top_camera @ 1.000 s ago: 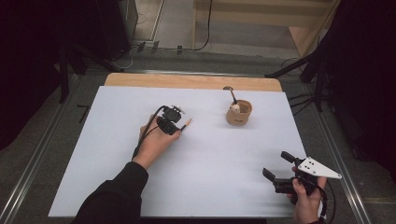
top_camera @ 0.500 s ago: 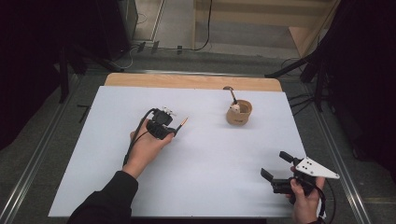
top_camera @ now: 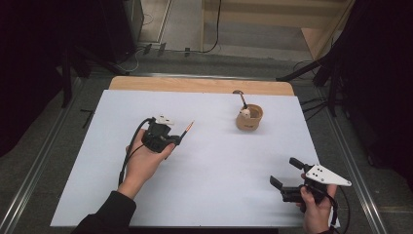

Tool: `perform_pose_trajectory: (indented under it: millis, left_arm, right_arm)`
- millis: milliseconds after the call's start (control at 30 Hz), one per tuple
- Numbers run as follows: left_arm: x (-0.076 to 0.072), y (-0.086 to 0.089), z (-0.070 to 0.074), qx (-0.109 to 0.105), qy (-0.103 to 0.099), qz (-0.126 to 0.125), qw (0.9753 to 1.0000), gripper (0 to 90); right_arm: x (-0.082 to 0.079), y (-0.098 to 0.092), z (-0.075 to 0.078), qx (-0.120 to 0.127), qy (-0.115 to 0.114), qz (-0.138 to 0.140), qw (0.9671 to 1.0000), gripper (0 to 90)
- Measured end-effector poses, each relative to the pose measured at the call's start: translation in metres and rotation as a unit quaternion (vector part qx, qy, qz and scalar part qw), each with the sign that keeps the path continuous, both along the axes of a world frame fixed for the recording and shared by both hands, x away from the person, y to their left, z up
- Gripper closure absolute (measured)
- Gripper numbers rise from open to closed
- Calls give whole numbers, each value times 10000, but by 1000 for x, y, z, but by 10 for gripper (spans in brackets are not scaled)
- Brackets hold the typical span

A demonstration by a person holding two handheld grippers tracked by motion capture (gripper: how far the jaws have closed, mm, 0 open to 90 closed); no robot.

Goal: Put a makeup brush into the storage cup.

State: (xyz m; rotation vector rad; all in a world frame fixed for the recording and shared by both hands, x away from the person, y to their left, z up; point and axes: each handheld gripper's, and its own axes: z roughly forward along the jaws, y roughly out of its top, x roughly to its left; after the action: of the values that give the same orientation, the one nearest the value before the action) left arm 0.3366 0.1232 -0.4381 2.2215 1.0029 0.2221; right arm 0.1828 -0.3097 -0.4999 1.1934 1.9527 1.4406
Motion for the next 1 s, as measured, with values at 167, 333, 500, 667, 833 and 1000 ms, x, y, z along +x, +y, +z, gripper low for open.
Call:
perform_pose_trajectory:
  millis: [167, 333, 500, 667, 833, 1000]
  left_arm:
    - [-9, 7, -1, -251, -116, 80, 9996, 851]
    - [-18, 16, -2, -480, -230, 130, 9985, 852]
    - [-25, 24, -5, -680, -401, 196, 9967, 851]
    - [-33, 27, -8, -826, -486, 168, 9953, 851]
    - [-38, 28, -12, -979, -462, 146, 9940, 851]
    - [-39, 30, -13, -1119, -462, 127, 9926, 851]
  right_arm:
    - [1, 4, 2, 16, -1, 35, 10000, 0]
    - [7, 10, 8, 346, -2, 143, 9993, 0]
    - [12, 23, 18, 456, -61, 297, 9985, 0]
    - [20, 38, 25, 296, -131, 482, 9983, 0]
    - [30, 52, 30, 264, -163, 581, 9978, 0]
    - [40, 70, 36, 231, -182, 709, 9971, 0]
